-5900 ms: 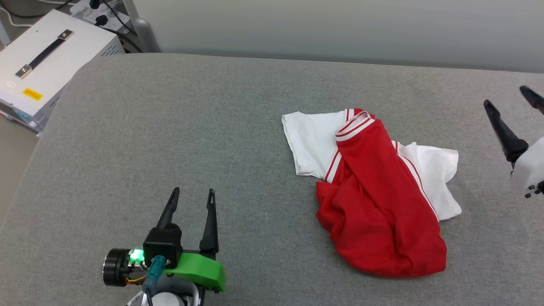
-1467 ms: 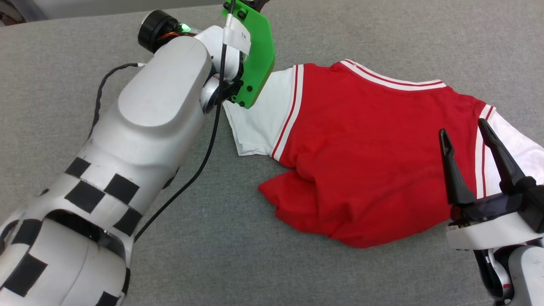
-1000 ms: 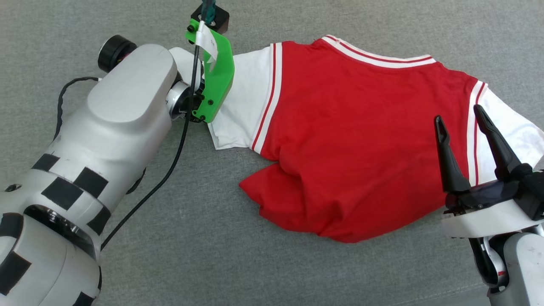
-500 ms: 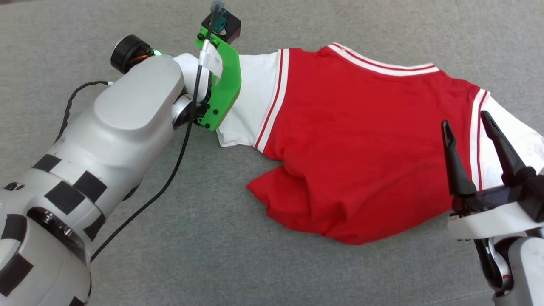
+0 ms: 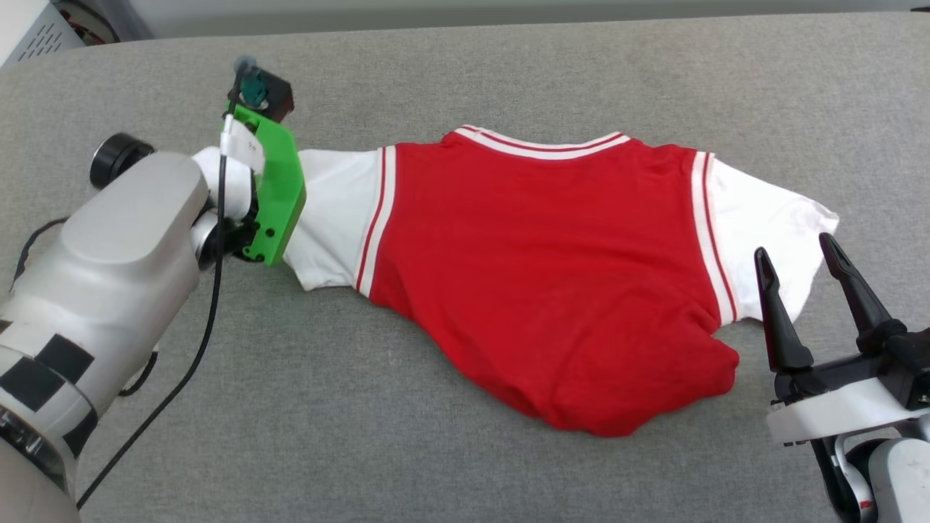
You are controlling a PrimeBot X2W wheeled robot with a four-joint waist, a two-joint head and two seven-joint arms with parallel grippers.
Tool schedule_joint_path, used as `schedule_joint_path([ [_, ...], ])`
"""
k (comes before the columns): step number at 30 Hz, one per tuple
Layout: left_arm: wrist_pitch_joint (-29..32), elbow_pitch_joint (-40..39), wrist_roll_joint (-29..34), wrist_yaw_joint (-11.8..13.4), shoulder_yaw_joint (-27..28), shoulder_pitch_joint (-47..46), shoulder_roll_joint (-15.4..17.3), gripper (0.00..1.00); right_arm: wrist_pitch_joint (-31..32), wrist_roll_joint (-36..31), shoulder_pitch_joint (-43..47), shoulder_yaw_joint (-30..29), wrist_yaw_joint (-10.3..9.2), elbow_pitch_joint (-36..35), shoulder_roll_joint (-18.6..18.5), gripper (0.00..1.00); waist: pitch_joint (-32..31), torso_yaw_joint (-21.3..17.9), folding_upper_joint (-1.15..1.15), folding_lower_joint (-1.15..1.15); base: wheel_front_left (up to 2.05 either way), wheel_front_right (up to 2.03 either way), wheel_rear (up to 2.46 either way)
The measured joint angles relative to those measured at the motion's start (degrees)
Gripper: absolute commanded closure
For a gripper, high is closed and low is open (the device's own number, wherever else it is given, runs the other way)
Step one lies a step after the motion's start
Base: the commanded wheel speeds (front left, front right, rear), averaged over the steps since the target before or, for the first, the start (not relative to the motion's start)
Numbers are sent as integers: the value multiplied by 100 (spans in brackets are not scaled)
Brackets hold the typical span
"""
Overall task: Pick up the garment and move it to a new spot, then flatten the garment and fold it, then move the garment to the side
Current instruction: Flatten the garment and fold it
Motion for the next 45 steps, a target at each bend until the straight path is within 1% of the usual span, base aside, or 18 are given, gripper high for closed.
schedule_joint_path([
  [5,-125,357,-146,8,34,429,52,100,0,-10,5,46,0,101,-51,0,-32,17,0,0,0,0,0],
  [10,-323,597,-202,13,49,594,-54,100,0,-9,14,40,0,153,-105,0,-1,-48,0,0,0,0,0],
  [11,-426,623,-200,35,46,596,-71,0,0,-9,15,42,0,169,-112,0,-14,-55,0,0,0,0,0],
  [15,-1024,720,-90,77,65,636,-79,0,0,3,26,-52,0,171,-113,0,-132,-66,0,0,0,0,0],
  [18,-1604,739,55,99,58,727,-77,0,0,57,112,-272,0,159,-137,0,-274,-44,0,0,0,0,0],
  [20,-1975,737,94,136,71,773,-71,0,-1,65,126,-414,0,148,-226,0,-370,-17,0,0,0,0,0],
  [23,-2551,669,237,243,85,808,-41,0,-1,74,84,-664,0,108,-450,0,-512,37,0,-1,0,0,0],
  [27,-3325,431,379,474,216,819,42,0,0,119,-241,-923,0,65,-829,0,-629,142,0,0,0,0,0],
  [30,-3746,221,412,672,293,839,116,0,136,368,-549,-924,0,255,-1235,0,-658,241,0,-1,0,0,0],
  [34,-4146,-122,455,956,378,917,132,0,960,949,-983,-602,0,599,-2001,0,-645,390,0,0,0,0,0],
  [37,-4354,-394,464,1178,458,944,149,0,1781,1648,-1315,-135,0,816,-2601,0,-589,484,0,0,0,0,0],
  [39,-4469,-604,497,1337,534,950,163,0,2386,2179,-1499,308,0,937,-3064,0,-520,540,0,-1,0,0,0],
  [40,-4499,-688,515,1397,570,956,169,0,2627,2401,-1589,449,0,1000,-3217,0,-489,560,0,0,0,0,0],
  [42,-4577,-891,604,1543,650,967,188,0,3368,3014,-1798,818,0,1133,-3529,0,-405,611,0,-1,0,0,0],
  [45,-4644,-1184,681,1728,790,985,221,0,4173,3538,-2082,1226,0,1288,-3884,0,-270,682,0,0,0,0,0],
])
